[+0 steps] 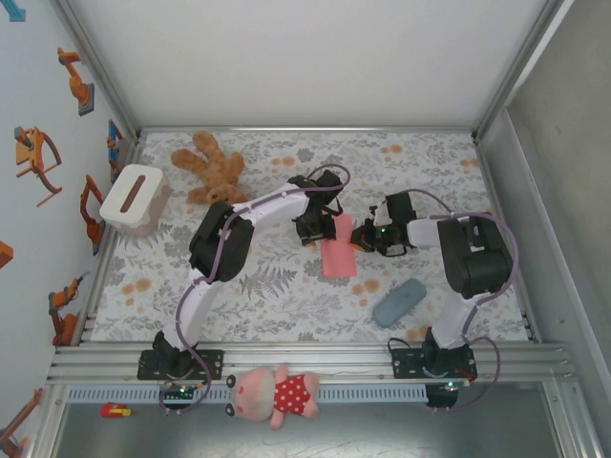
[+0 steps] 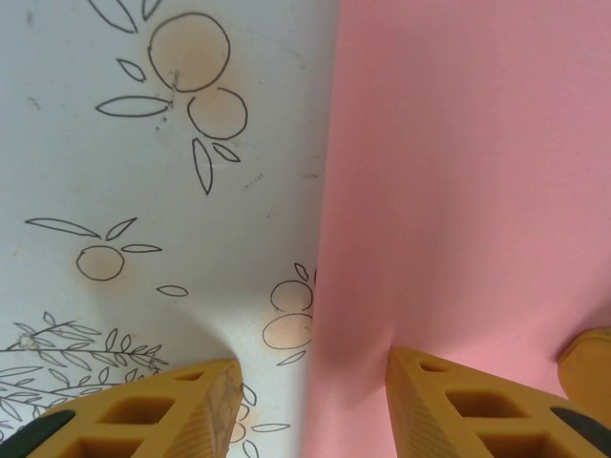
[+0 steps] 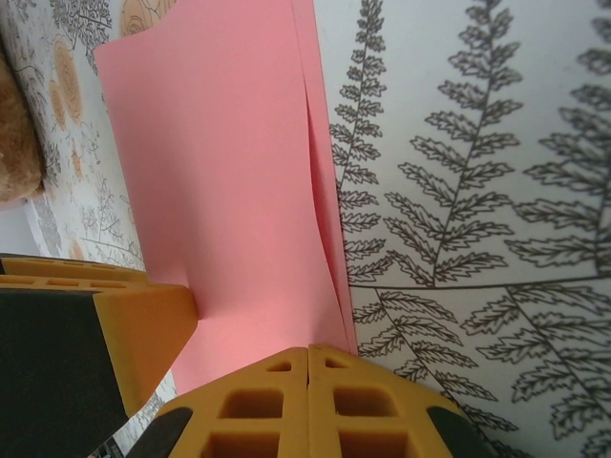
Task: Fold a paper plane with a square sheet of paper (pick it up from the middle)
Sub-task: Hold the square sheet of paper at the center of the table.
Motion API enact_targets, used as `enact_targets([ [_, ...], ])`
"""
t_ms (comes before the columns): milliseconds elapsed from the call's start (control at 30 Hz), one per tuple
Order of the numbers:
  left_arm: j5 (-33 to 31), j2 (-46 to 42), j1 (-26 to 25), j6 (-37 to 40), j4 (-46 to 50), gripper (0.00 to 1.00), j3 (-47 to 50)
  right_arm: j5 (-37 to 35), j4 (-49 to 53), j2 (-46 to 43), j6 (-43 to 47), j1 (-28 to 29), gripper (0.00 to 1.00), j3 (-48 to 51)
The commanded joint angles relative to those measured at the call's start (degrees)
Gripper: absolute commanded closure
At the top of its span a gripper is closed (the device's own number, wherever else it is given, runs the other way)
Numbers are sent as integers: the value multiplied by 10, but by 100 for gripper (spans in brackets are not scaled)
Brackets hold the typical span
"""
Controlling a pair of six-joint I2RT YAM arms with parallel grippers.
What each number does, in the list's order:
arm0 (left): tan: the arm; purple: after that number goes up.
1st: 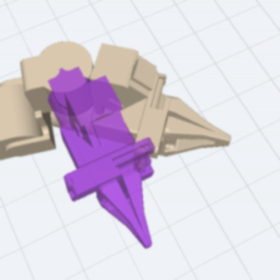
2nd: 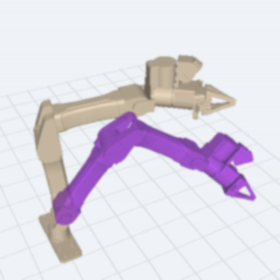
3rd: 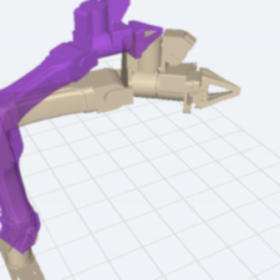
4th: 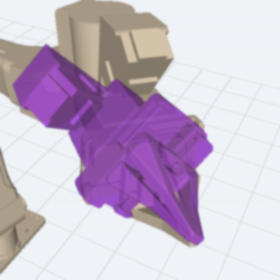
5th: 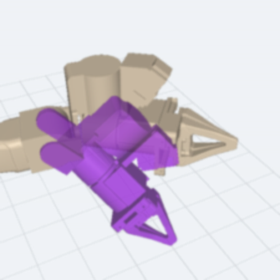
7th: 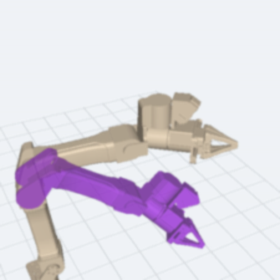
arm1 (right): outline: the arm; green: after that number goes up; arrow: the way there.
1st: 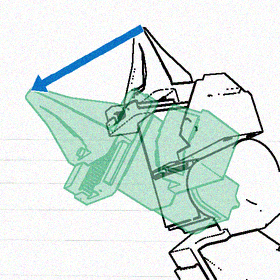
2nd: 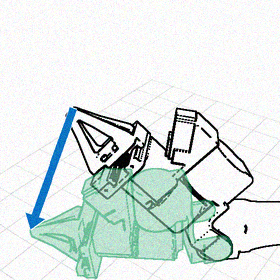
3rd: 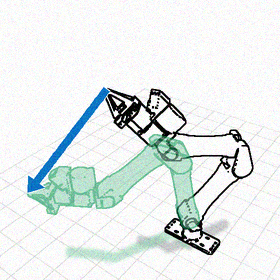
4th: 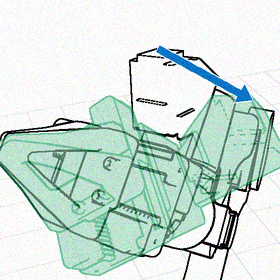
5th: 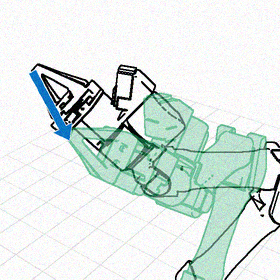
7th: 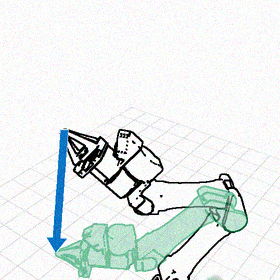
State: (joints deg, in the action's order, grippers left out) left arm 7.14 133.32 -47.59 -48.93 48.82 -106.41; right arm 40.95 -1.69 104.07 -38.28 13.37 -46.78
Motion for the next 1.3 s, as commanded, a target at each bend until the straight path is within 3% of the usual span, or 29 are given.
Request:
enact_targets([
  [0, 7, 113, -6, 20, -44, 55, 53, 6, 2, -33, 4, 3, 93, 2],
  [1267, 11, 111, -5, 68, -72, 55, 61, 36, -13, 8, 4, 15, 92, -2],
])
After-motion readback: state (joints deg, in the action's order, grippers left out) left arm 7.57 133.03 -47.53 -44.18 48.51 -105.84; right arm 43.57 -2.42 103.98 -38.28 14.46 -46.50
